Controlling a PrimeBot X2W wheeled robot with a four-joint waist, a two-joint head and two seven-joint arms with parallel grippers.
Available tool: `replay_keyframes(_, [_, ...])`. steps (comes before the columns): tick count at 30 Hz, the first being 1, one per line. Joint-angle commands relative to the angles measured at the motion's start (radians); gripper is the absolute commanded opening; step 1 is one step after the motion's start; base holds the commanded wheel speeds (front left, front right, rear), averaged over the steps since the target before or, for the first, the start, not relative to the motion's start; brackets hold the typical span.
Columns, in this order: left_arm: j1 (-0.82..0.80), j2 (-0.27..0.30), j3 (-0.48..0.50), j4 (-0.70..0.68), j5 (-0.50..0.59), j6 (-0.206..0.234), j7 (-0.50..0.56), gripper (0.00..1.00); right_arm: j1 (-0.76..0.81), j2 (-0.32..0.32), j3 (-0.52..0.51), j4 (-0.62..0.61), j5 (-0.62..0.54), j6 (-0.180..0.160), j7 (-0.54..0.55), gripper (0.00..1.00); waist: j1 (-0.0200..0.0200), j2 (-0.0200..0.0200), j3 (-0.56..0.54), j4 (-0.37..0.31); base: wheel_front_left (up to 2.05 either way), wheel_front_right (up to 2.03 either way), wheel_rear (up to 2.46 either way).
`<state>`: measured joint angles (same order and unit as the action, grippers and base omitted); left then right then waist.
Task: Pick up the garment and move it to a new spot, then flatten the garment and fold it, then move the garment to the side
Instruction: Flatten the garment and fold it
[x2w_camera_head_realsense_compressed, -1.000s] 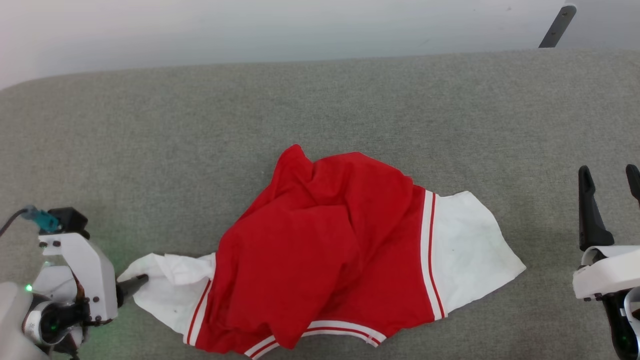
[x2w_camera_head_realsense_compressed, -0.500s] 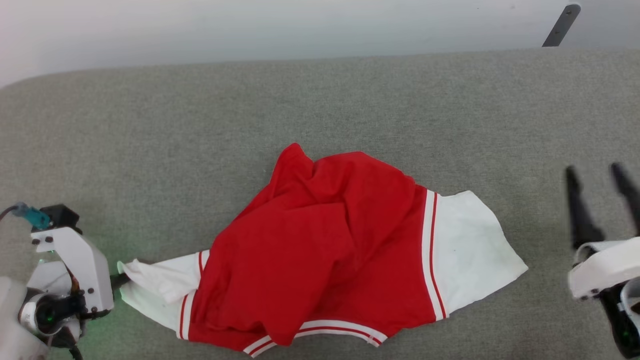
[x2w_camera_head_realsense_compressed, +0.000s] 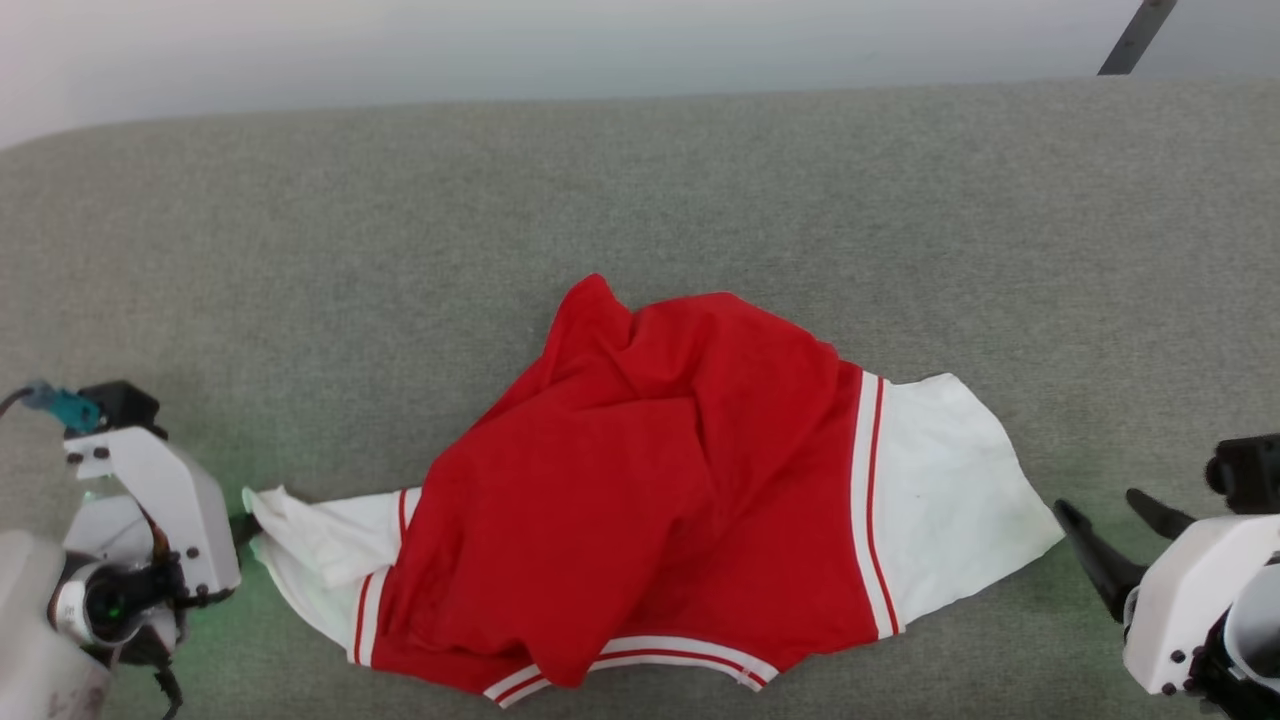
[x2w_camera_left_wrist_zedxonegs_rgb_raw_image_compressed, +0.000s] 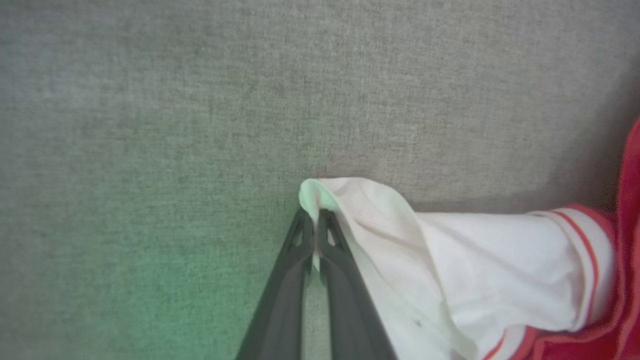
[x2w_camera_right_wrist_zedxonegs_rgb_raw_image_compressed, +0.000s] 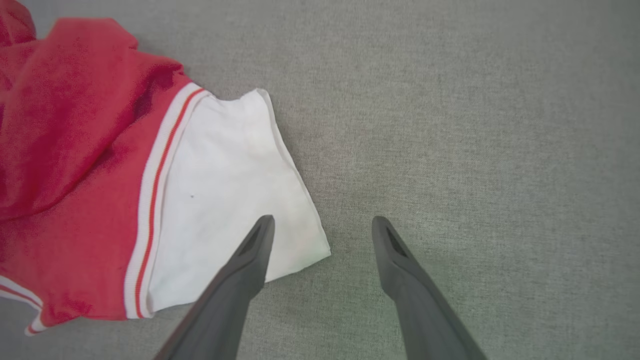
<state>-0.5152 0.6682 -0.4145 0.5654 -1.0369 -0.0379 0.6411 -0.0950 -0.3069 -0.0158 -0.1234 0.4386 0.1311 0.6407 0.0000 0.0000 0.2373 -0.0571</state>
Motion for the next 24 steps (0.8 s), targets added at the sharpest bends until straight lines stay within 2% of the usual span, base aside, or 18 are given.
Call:
replay_keyframes(1, [-0.002, -0.027, -0.012, 0.004, 0.000, 0.005, -0.002, 0.00, -0.002, -0.008, 0.008, 0.001, 0.001, -0.001, 0.007, 1.00, 0.0000, 0.0000, 0.006, 0.005, 0.00, 0.00, 0.00])
replay_keyframes(8, [-0.022, -0.037, -0.012, -0.007, 0.000, 0.010, -0.006, 0.00, -0.070, 0.022, 0.037, 0.099, 0.010, -0.001, 0.075, 1.00, 0.0000, 0.0000, 0.032, 0.015, 0.00, 0.00, 0.00])
replay_keyframes(11, [-0.029, -0.044, -0.011, -0.005, -0.006, 0.016, -0.006, 0.00, -0.098, 0.011, 0.061, 0.167, 0.007, -0.001, 0.124, 1.00, 0.0000, 0.0000, 0.038, 0.021, 0.00, 0.00, 0.00])
replay_keyframes(12, [-0.031, -0.045, -0.013, -0.005, -0.003, 0.016, -0.006, 0.00, -0.107, 0.015, 0.066, 0.193, 0.014, -0.001, 0.140, 0.47, 0.0000, 0.0000, 0.039, 0.023, 0.00, 0.00, 0.00])
replay_keyframes(13, [-0.034, -0.047, -0.016, -0.004, 0.000, 0.016, -0.005, 0.00, -0.113, 0.008, 0.076, 0.217, 0.007, -0.001, 0.158, 0.00, 0.0000, 0.0000, 0.039, 0.025, 0.00, 0.00, 0.00])
replay_keyframes(18, [-0.042, -0.055, -0.023, 0.003, -0.009, 0.016, 0.018, 0.00, -0.150, 0.003, 0.099, 0.276, 0.068, 0.000, 0.216, 0.00, 0.0000, 0.0000, 0.020, 0.037, 0.00, 0.00, 0.00])
replay_keyframes(24, [-0.073, -0.024, -0.020, -0.028, -0.041, 0.031, 0.118, 0.00, -0.218, -0.028, 0.081, 0.242, 0.201, 0.000, 0.289, 0.00, 0.0000, 0.0000, -0.040, 0.048, 0.00, 0.00, 0.00])
